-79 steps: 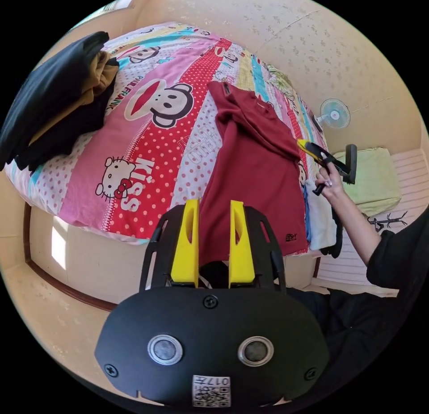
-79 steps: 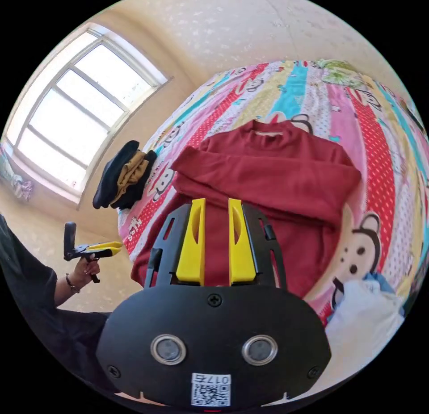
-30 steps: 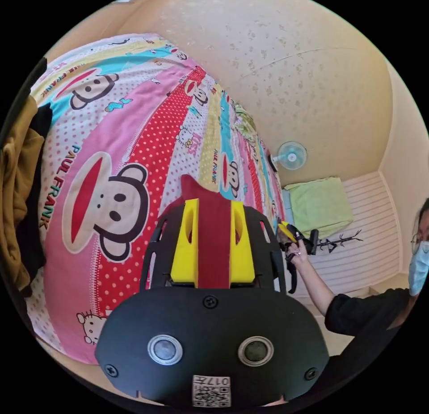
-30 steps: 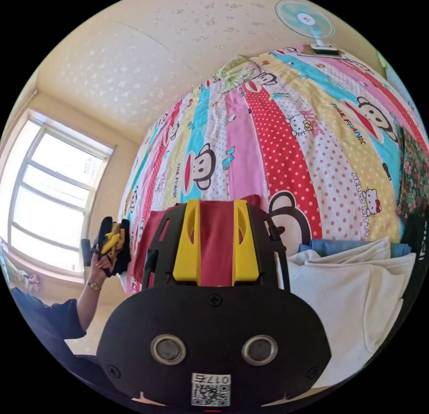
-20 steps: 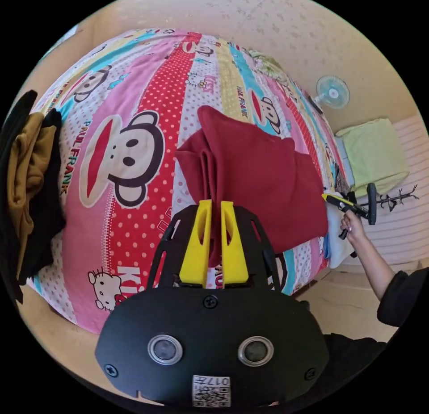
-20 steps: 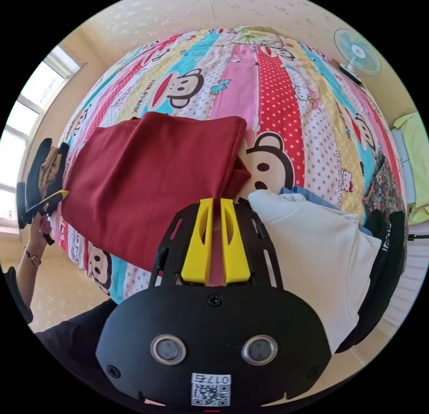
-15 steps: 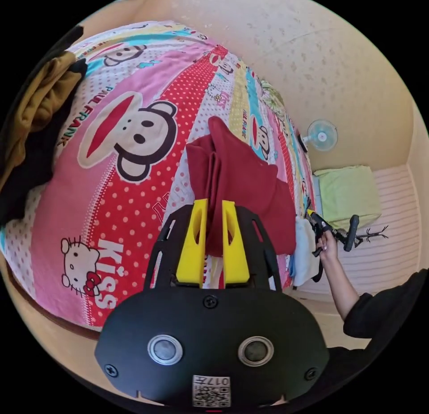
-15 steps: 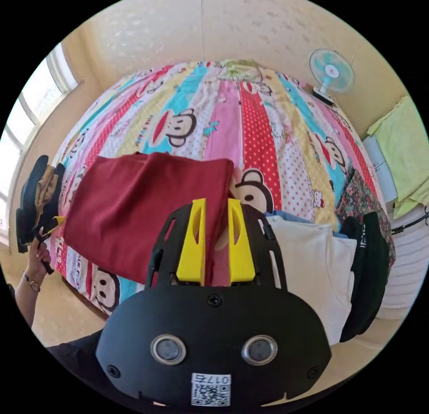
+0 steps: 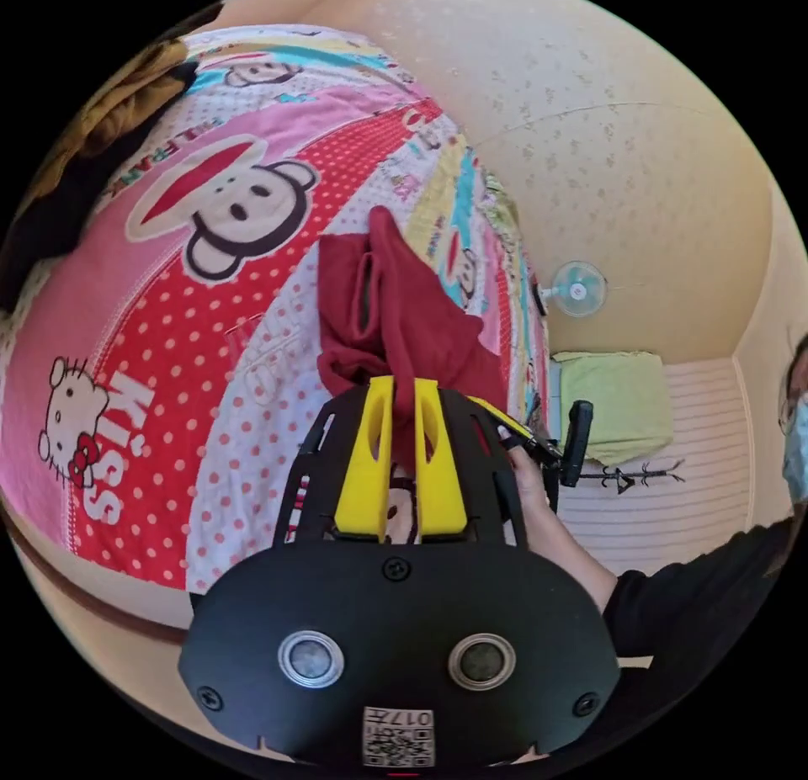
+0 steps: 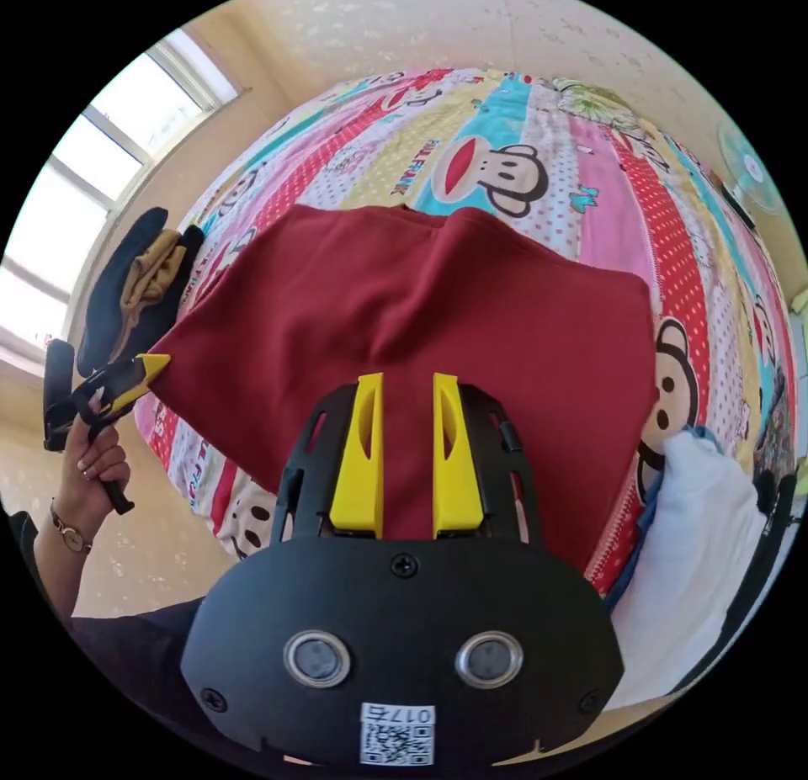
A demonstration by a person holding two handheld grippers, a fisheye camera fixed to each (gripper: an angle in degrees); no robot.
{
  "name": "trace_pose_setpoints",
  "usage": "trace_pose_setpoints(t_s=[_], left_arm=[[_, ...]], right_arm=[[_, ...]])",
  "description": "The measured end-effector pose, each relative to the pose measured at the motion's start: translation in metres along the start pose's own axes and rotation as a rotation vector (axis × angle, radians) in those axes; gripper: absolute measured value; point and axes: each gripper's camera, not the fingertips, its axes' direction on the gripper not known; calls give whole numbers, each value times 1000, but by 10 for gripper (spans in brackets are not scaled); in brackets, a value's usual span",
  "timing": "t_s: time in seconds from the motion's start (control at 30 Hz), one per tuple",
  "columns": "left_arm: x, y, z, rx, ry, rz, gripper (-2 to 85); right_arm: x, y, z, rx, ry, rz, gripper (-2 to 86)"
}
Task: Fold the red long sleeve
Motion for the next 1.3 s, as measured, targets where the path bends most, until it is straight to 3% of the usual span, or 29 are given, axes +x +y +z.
trace_pose_setpoints(t_s=[0.17, 0.4, 0.57, 0.67, 0.8, 0.83, 0.9, 1.03, 1.13, 1.3], left_arm=[[138, 0, 82, -199, 98, 398, 44], [190, 29, 182, -440, 308, 519, 22], [144, 12, 124, -171, -28, 337, 130], [78, 2, 118, -182, -168, 104, 171], [14, 9, 165, -393, 59, -132, 196], [6, 15, 177, -402, 166, -185, 187], [6, 20, 178, -362, 170, -231, 159], [57, 12, 152, -340, 175, -112, 90], [120, 3, 131, -363, 182, 25, 80], [244, -12, 99, -346, 204, 320, 69]], right_arm=[[84, 94, -72, 60, -19, 280, 88], [152, 187, -83, -37, -49, 478, 105], [182, 222, -68, 7, -359, 592, 140], [195, 233, -51, 69, -575, 687, 167], [210, 244, -26, 154, -743, 831, 190], [215, 247, -17, 184, -790, 882, 200], [221, 249, -4, 230, -869, 946, 214], [232, 237, 11, 320, -983, 1041, 229], [243, 217, -4, 395, -1029, 1047, 185], [252, 176, -103, 525, -1017, 805, 114]])
